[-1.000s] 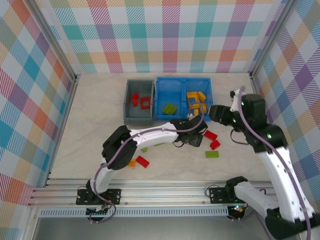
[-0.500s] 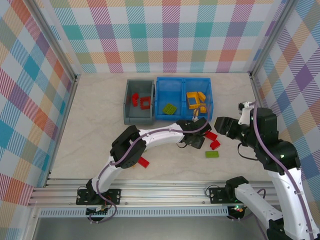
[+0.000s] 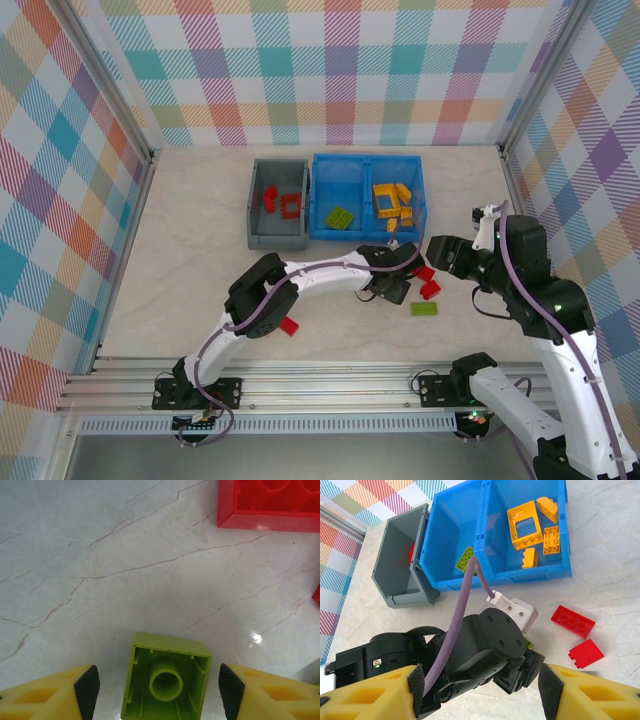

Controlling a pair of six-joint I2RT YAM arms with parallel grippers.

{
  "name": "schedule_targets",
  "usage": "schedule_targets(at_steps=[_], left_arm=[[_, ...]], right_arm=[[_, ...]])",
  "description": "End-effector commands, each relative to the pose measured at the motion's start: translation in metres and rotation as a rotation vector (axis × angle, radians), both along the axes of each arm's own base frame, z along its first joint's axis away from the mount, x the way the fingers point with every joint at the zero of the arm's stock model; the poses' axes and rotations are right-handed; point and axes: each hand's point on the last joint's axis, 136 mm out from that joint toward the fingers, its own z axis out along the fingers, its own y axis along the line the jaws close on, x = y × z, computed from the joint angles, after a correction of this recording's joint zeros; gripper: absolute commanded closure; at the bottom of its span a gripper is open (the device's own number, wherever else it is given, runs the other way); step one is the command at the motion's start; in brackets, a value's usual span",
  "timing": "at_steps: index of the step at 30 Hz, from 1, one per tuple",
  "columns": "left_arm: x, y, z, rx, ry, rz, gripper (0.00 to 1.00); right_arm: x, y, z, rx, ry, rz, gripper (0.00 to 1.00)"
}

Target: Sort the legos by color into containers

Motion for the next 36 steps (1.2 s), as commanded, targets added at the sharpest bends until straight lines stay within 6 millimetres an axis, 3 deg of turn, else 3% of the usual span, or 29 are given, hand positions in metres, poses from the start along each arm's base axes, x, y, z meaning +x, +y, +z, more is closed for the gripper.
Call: schedule_targets(at_steps=[1, 8, 11, 14, 18, 22, 25, 28, 31, 36], left_arm=[[-0.002, -0.001, -0.008, 0.04, -0.009, -0.011, 0.36], [0.005, -0.004, -0.008, 0.037, -0.039, -0.012, 0.59], [0.01, 0.002, 0.013, 0.025, -0.083, 0.013, 0.61], [0.021, 0.021, 0.049, -0.002, -0.12, 0.071, 0.61], [0.043, 0.058, 0.093, -0.06, -0.138, 0.158, 0.61], [0.078, 0.09, 0.12, -0.142, -0.117, 0.238, 0.61], [0.111, 0.106, 0.128, -0.165, -0.115, 0.282, 0.61], [0.148, 0.117, 0.13, -0.173, -0.127, 0.337, 0.62], [0.183, 0.124, 0.126, -0.184, -0.133, 0.391, 0.63], [0.231, 0.127, 0.11, -0.166, -0.152, 0.459, 0.63]], right_arm=[[0.0, 0.004, -0.001, 0.021, 0.007, 0.014, 0.36], [-0.002, 0.007, -0.006, 0.034, 0.015, 0.023, 0.38], [-0.002, 0.008, -0.004, 0.032, 0.007, 0.033, 0.38], [0.0, 0.016, -0.003, 0.037, -0.006, 0.085, 0.39], [0.002, 0.045, 0.003, 0.092, -0.043, 0.257, 0.41], [0.002, 0.082, 0.001, 0.026, -0.086, 0.417, 0.42], [0.001, 0.12, 0.0, -0.02, -0.142, 0.538, 0.42], [0.009, 0.146, 0.001, -0.015, -0.194, 0.571, 0.43], [0.019, 0.158, 0.003, 0.005, -0.214, 0.562, 0.43], [0.026, 0.16, -0.002, 0.002, -0.206, 0.542, 0.43]])
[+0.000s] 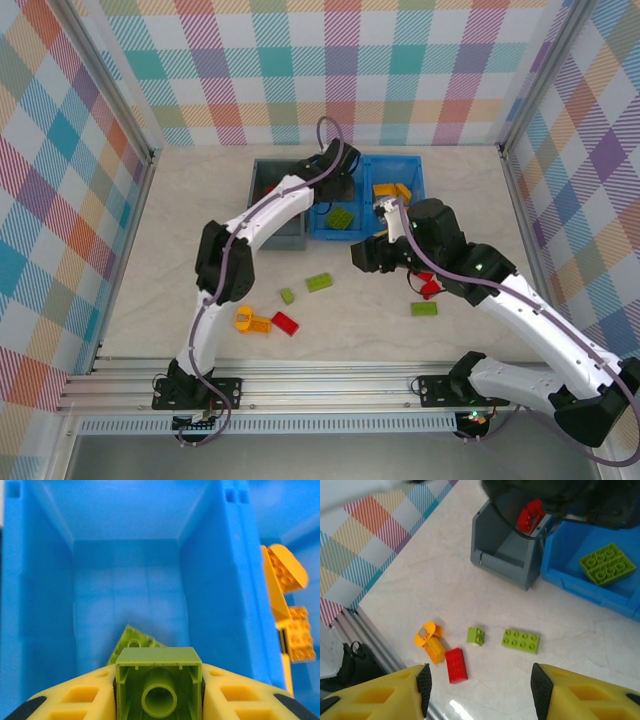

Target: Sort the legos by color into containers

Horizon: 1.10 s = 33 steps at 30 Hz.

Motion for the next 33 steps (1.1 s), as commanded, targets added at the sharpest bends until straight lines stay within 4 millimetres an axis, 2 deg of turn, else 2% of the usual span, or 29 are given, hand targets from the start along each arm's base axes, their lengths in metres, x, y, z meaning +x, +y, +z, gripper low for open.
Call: schedule_targets(at_steps=[1, 6, 10, 13, 15, 17, 21, 24, 27, 30, 33], left_arm=[[0.015, 0.003, -0.017, 0.039, 0.035, 0.021, 0.63], [0.036, 0.003, -0.042, 0.069, 0.029, 0.073, 0.63], [0.038, -0.004, -0.064, 0.047, 0.057, 0.066, 0.61], [0.035, -0.007, -0.071, 0.03, 0.084, 0.053, 0.51], [0.031, -0.011, -0.066, 0.013, 0.095, 0.038, 0.44], [0.029, -0.012, -0.049, -0.004, 0.081, 0.032, 0.41], [0.023, -0.015, 0.003, -0.056, 0.016, 0.021, 0.38], [0.013, -0.012, 0.055, -0.093, -0.05, 0.023, 0.38], [-0.004, 0.007, 0.103, -0.119, -0.103, 0.066, 0.4], [-0.036, 0.038, 0.145, -0.16, -0.142, 0.13, 0.4], [-0.082, 0.079, 0.163, -0.197, -0.15, 0.2, 0.4]], right_arm=[[0.008, 0.004, 0.011, 0.032, -0.059, -0.017, 0.43], [0.007, 0.001, 0.003, 0.036, -0.039, -0.036, 0.42], [0.006, 0.003, -0.001, 0.045, -0.022, -0.036, 0.42], [0.006, 0.003, -0.002, 0.044, -0.017, -0.035, 0.42], [0.005, 0.002, -0.002, 0.041, -0.016, -0.033, 0.41], [0.005, 0.001, -0.003, 0.034, -0.015, -0.034, 0.41], [0.004, -0.001, -0.008, 0.017, -0.008, -0.036, 0.41], [0.001, -0.004, -0.012, -0.003, -0.008, -0.028, 0.41], [-0.004, -0.001, -0.019, -0.049, -0.009, 0.014, 0.41], [-0.017, 0.015, -0.03, -0.127, -0.031, 0.108, 0.41], [-0.044, 0.049, -0.044, -0.189, -0.063, 0.272, 0.4]])
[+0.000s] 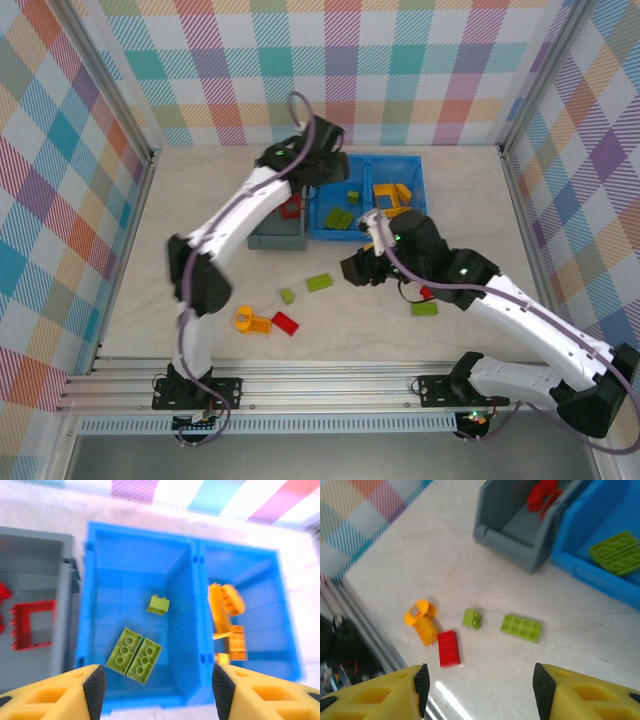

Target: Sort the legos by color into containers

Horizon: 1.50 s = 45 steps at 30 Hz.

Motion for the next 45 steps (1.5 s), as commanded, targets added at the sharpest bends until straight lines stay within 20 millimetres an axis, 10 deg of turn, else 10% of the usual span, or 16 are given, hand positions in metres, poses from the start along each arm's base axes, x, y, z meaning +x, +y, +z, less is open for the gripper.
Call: schedule_targets(at_steps=[1, 10, 18, 32, 45], left_arm=[[-0.052, 0.05, 0.034, -0.066, -0.04, 0.123, 0.4], [-0.227, 0.219, 0.021, -0.213, -0.085, 0.414, 0.37], [-0.318, 0.292, -0.02, -0.394, -0.082, 0.549, 0.36], [-0.349, 0.297, -0.036, -0.412, 0.042, 0.524, 0.36], [-0.348, 0.289, -0.038, -0.42, 0.051, 0.49, 0.35]], right_arm=[[-0.031, 0.034, -0.014, -0.081, -0.053, 0.21, 0.38], [-0.097, 0.12, -0.094, -0.35, -0.091, 0.613, 0.29], [-0.077, 0.167, -0.154, -0.589, -0.181, 0.659, 0.27], [-0.044, 0.205, -0.223, -0.745, -0.178, 0.618, 0.3], [-0.035, 0.21, -0.227, -0.735, -0.186, 0.586, 0.64]])
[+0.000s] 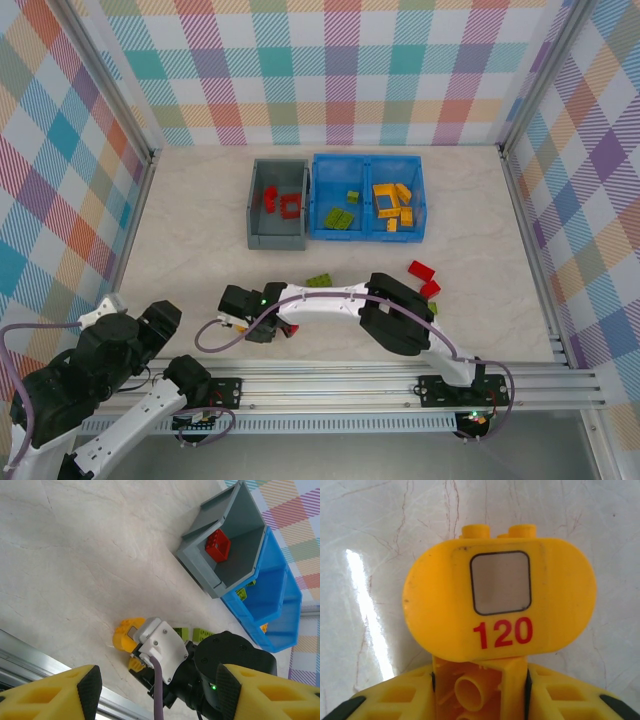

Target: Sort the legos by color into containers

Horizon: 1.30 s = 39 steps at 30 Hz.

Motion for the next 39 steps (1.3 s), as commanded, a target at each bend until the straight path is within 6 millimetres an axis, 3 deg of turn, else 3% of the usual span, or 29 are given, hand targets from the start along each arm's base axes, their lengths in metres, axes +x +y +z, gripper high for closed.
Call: schedule_targets(at_steps=[1, 5, 8, 11, 14, 16, 19, 22, 25, 31, 36, 39], left_arm=[[0.001, -0.006, 0.003, -0.008, -0.016, -0.036, 0.35], [0.01, -0.027, 0.001, -0.021, -0.006, -0.117, 0.34], [0.022, -0.063, -0.001, -0.068, 0.007, -0.24, 0.34], [0.036, -0.099, 0.001, -0.109, 0.02, -0.355, 0.34], [0.052, -0.13, 0.007, -0.133, 0.024, -0.446, 0.34], [0.063, -0.15, 0.011, -0.157, 0.024, -0.498, 0.34], [0.083, -0.177, 0.013, -0.184, 0.016, -0.547, 0.34], [0.102, -0.205, 0.014, -0.176, -0.001, -0.585, 0.34], [0.115, -0.234, 0.012, -0.116, -0.02, -0.617, 0.35], [0.121, -0.291, 0.004, 0.065, -0.076, -0.669, 0.36], [0.113, -0.334, -0.011, 0.19, -0.119, -0.716, 0.36], [0.107, -0.352, -0.016, 0.232, -0.131, -0.746, 0.36]], right_arm=[[0.005, 0.0, 0.009, 0.02, -0.011, -0.015, 0.65], [0.009, -0.006, 0.037, 0.072, -0.013, -0.045, 0.67], [0.018, -0.02, 0.067, 0.127, -0.011, -0.099, 0.67], [0.032, -0.048, 0.104, 0.198, -0.009, -0.176, 0.67], [0.058, -0.095, 0.139, 0.277, -0.003, -0.347, 0.67], [0.08, -0.139, 0.159, 0.333, 0.009, -0.488, 0.67], [0.115, -0.21, 0.173, 0.386, 0.011, -0.737, 0.67], [0.153, -0.273, 0.173, 0.395, 0.006, -0.988, 0.66], [0.18, -0.305, 0.163, 0.43, 0.079, -1.14, 0.66], [0.229, -0.313, 0.133, 0.506, 0.296, -1.233, 0.67], [0.253, -0.314, 0.094, 0.486, 0.437, -1.283, 0.67], [0.263, -0.319, 0.083, 0.479, 0.452, -1.305, 0.67]])
